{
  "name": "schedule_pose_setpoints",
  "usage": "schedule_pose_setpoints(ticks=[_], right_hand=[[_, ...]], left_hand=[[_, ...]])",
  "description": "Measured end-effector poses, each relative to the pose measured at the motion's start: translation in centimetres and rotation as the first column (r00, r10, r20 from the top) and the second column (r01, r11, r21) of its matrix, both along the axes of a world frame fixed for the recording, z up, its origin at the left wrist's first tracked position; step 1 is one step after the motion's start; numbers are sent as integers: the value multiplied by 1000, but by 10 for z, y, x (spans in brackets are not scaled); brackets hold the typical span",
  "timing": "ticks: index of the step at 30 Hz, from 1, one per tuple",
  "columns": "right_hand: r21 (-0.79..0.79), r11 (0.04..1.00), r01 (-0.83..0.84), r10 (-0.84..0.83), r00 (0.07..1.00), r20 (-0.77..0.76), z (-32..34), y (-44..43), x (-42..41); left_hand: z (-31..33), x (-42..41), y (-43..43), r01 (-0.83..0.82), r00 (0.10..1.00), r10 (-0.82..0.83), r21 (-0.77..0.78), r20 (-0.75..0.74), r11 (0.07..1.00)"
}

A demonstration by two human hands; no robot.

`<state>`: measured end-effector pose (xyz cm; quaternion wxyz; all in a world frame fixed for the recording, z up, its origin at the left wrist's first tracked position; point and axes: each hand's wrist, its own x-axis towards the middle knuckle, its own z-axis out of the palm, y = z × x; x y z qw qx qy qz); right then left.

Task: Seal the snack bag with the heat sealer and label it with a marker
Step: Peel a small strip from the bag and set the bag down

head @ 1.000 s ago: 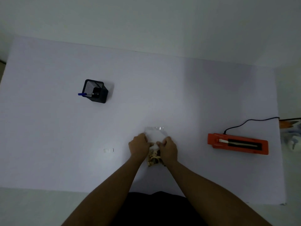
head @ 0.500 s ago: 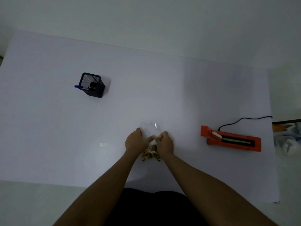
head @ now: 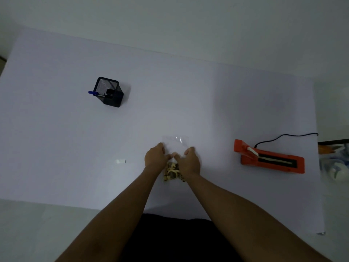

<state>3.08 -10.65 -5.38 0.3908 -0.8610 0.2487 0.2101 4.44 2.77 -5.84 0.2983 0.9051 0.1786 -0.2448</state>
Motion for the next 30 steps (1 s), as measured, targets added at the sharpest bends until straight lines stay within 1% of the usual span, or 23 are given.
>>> schedule_pose_setpoints(ticks=[3, 9, 11, 12, 14, 16, 17, 19, 22, 25, 28, 30], right_hand=[[-3, 1000, -24, 24, 1000, 2, -2, -1, 2], [6, 996, -88, 88, 996, -14, -2, -11, 4], [62, 994, -91, 92, 996, -10, 2, -17, 3], [103, 991, -89, 89, 996, 5, 4, -21, 0], [150, 988, -44, 40, 999, 29, 9, -32, -11], [149, 989, 20, -25, 999, 31, 11, -43, -29], [152, 987, 44, -46, 999, 6, 10, -47, -39], [188, 980, 69, -58, 996, -61, 5, -49, -57], [252, 965, 78, -60, 995, -80, 0, -39, -63], [305, 935, 181, -156, 982, -106, 3, -25, -40], [383, 879, 283, -243, 959, -148, 4, -13, -5], [428, 838, 337, -292, 941, -169, 6, -4, 19]], left_hand=[[-1, 2, 2, 18, 1000, -18, -2, -19, 1000], [2, 6, 4, 84, 992, -89, -57, -93, 995], [7, -1, 3, 85, 994, -90, -76, -68, 993], [8, -8, 3, 51, 998, -54, -81, -39, 995], [9, -28, 3, -80, 997, 80, -78, -12, 994], [8, -48, 5, -191, 980, 186, -57, -71, 980], [7, -56, 5, -216, 972, 208, -62, -110, 974], [4, -66, 4, -242, 962, 222, -118, -160, 963], [4, -67, 0, -275, 952, 237, -208, -192, 938], [6, -50, 3, -298, 950, 266, -227, -160, 927], [9, -19, 13, -271, 962, 256, -222, -93, 937], [13, 7, 21, -273, 962, 261, -242, -83, 931]])
